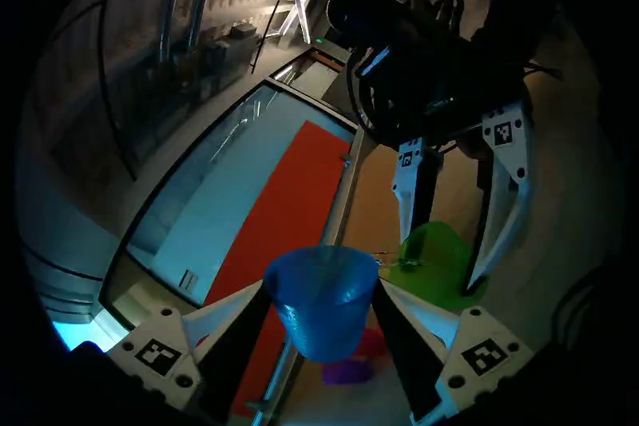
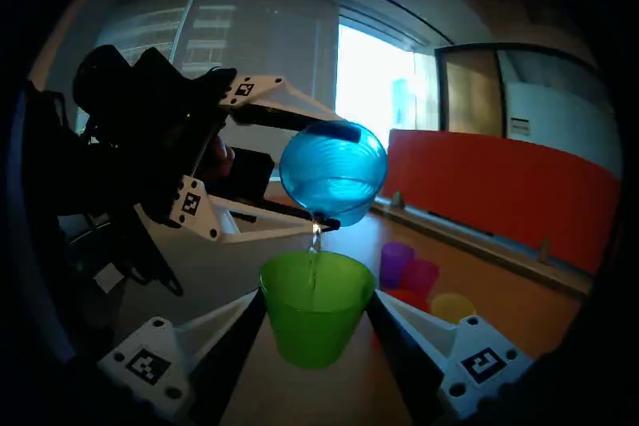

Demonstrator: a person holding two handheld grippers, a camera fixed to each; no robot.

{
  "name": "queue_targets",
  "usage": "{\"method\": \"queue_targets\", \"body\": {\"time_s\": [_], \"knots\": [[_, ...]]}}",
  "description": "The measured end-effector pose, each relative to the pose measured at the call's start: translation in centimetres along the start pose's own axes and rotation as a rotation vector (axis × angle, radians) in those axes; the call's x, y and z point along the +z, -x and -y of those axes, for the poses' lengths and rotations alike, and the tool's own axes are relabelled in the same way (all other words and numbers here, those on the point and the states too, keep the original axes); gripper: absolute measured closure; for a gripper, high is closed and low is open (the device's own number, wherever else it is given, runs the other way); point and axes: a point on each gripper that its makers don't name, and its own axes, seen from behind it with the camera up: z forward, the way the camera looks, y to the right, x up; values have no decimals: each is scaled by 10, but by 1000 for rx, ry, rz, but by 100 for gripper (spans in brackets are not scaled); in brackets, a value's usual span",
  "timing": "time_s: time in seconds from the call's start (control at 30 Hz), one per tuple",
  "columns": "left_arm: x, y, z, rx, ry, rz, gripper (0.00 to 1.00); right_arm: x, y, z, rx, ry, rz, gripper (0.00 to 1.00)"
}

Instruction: Pour water

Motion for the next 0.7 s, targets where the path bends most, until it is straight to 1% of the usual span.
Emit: {"method": "queue_targets", "body": {"time_s": [0.37, 0.7], "knots": [[1, -1, 1, 22, 0, 0, 14, -2, -1, -1, -3, 4, -3, 9], [1, -4, 6, 49, -2, -4, 14, -3, -1, -1, -3, 7, -6, 9]]}}
